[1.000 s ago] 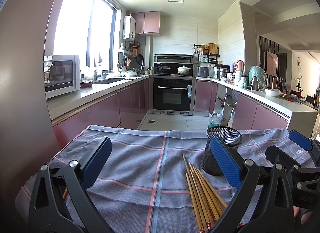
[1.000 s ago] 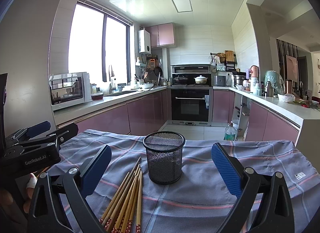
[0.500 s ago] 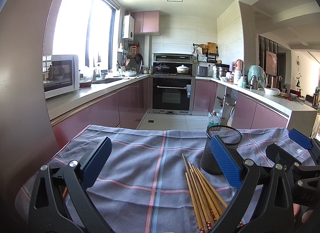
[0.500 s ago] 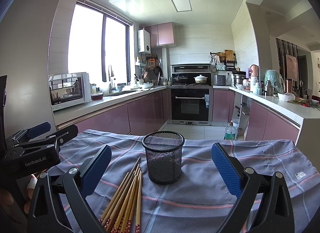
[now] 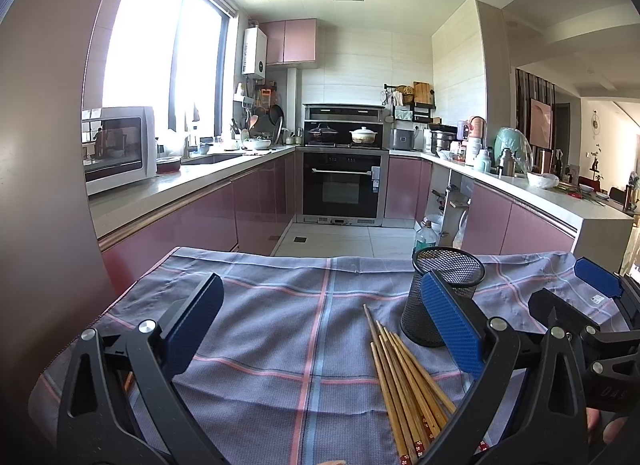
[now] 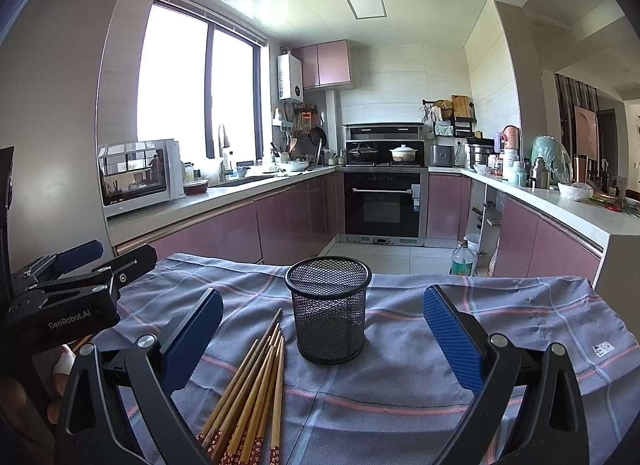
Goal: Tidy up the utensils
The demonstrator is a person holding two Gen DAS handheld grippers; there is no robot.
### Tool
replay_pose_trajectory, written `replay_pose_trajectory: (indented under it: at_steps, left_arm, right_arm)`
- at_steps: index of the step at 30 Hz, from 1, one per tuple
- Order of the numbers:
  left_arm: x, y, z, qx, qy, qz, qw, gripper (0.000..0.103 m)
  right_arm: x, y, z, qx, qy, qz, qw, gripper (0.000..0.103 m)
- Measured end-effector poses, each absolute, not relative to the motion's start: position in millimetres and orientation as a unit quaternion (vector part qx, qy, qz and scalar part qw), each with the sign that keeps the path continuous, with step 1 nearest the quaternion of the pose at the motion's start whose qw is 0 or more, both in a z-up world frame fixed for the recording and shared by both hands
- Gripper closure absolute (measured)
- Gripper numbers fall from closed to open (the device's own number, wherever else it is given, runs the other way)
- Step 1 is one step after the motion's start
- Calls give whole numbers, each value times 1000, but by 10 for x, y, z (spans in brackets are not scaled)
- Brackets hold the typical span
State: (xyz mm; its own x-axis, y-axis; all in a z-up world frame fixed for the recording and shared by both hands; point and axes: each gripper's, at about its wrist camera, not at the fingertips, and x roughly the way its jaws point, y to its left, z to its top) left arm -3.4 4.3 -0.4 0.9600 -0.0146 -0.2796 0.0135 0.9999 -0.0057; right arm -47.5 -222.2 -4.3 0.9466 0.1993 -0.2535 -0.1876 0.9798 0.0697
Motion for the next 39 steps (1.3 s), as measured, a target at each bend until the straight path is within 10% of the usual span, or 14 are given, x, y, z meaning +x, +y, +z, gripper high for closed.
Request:
replay_pose_trajectory:
  at_steps: [12, 21, 33, 39]
  left_arm:
    - [194, 71, -200, 18, 200, -36, 979, 10]
    - [557, -10, -730, 51, 319, -99, 941, 29]
    - [962, -180, -1216, 71, 417, -145, 894, 56]
    - [1025, -190, -1202, 51, 417, -174, 891, 53]
  right_arm:
    - [-216, -2159, -281, 1, 231, 128, 965, 7]
    - [121, -1953, -779, -26, 375, 167, 911, 47]
    - [316, -1859, -881, -50, 430, 194, 880, 71]
    - [376, -1930, -889, -33, 436, 201, 876, 76]
